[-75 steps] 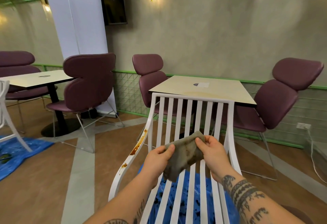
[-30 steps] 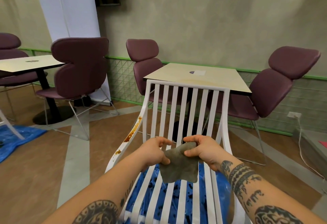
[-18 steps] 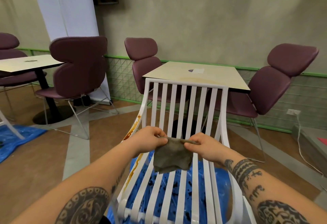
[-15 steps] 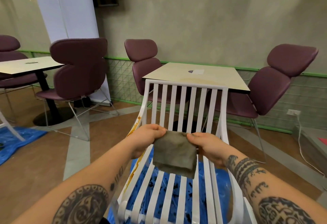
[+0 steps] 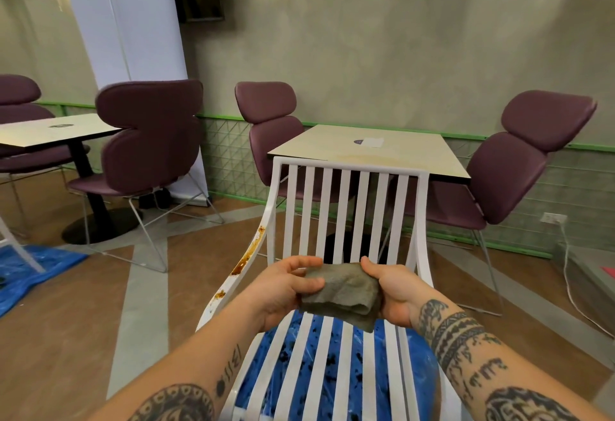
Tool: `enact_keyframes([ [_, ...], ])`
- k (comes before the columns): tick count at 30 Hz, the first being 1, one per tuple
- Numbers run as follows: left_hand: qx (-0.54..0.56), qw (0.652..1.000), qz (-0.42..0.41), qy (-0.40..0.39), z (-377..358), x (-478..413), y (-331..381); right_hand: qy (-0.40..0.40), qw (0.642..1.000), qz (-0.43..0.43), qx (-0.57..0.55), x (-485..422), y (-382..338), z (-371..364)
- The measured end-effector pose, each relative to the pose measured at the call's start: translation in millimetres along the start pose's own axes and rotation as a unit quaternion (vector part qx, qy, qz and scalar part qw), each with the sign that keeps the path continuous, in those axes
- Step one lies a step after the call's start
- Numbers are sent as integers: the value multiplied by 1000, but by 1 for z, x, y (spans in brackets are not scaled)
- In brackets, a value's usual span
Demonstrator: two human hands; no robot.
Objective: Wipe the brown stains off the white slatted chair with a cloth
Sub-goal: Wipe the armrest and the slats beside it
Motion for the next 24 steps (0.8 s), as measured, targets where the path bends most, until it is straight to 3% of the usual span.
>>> enact_keyframes([
  [3, -122, 992, 14, -10, -1, 0, -6, -15, 1000, -12, -23, 0, 3, 2],
  [6, -285, 957, 30, 31, 2, -7, -14, -92, 996, 4, -11, 0, 8, -2],
  [8, -314, 947, 27, 57, 6, -10, -18, -102, 994, 29, -17, -5, 14, -4],
  [14, -169, 980, 11, 102, 25, -31, -32, 13, 981, 176, 85, -31, 29, -13],
  [17, -69, 988, -18, 138, 32, -46, -31, 52, 978, 188, 74, -50, 36, -27],
  [21, -2, 969, -69, 236, 44, -60, -16, -13, 986, 165, -7, -78, 37, -62],
  [24, 46, 964, -88, 246, 61, -75, -1, -5, 980, 199, 10, -110, 33, -83],
])
Point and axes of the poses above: each hand's wrist, its own x-axis away from the middle knuckle, its own z-axis out of the back of the hand, y = z × x, the point moved 5 cm from there along -x, towards the middle knuckle, and after that the axes turned 8 degrees about z, right-handed, at the moved point
